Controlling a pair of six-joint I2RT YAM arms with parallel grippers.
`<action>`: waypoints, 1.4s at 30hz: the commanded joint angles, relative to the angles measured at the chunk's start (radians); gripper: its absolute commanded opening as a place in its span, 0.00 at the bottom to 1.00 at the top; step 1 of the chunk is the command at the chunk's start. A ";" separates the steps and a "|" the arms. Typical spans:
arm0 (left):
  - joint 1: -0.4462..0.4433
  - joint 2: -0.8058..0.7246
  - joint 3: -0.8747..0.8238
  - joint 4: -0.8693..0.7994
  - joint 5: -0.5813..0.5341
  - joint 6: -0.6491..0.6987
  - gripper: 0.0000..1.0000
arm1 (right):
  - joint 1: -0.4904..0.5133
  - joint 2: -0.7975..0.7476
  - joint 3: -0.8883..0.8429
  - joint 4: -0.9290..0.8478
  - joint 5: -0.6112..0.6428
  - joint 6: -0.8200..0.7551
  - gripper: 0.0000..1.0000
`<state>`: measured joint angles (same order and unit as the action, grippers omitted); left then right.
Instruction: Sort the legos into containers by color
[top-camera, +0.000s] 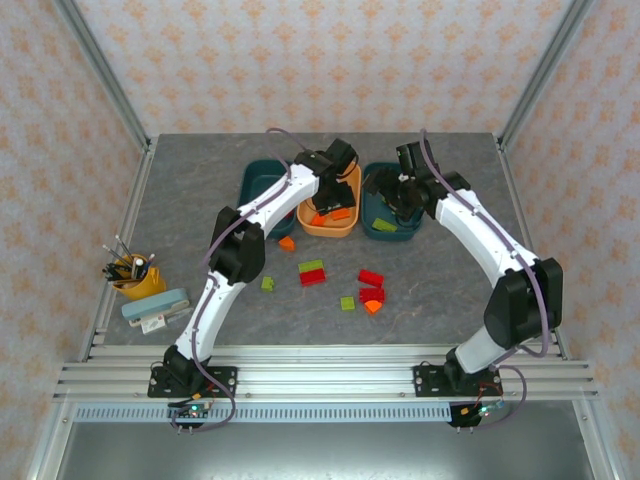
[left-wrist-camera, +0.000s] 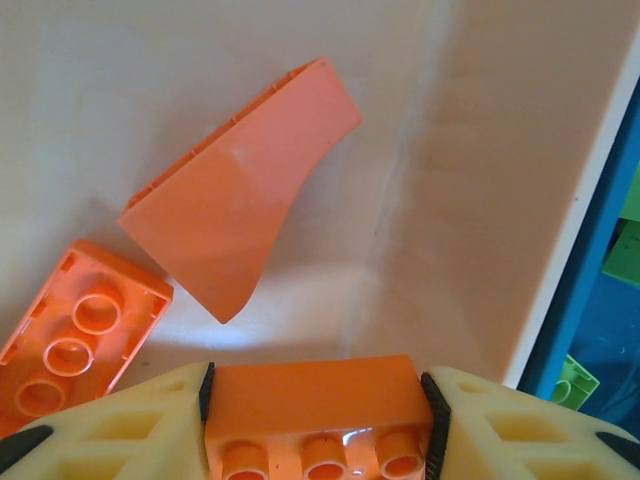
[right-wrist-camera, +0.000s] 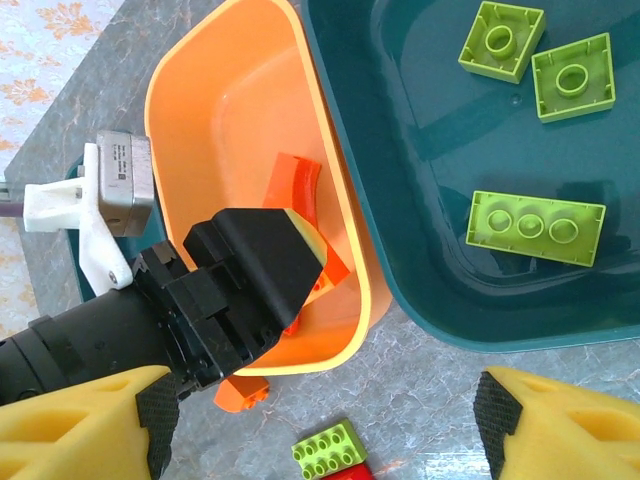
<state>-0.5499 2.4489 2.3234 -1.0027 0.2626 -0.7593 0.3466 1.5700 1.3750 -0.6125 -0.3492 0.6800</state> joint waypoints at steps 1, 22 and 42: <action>-0.002 0.009 0.022 0.004 0.015 -0.005 0.58 | 0.000 0.010 0.035 -0.008 -0.010 0.000 0.79; 0.078 -0.777 -0.689 -0.001 -0.273 -0.045 0.81 | 0.427 0.024 0.049 -0.098 0.181 -0.274 0.78; 0.084 -1.765 -1.394 -0.270 -0.390 -0.121 0.84 | 0.731 0.666 0.506 -0.195 0.195 0.148 0.70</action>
<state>-0.4610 0.6876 0.9405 -1.2190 -0.1097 -0.8894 1.0744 2.2013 1.8168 -0.7582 -0.1787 0.7509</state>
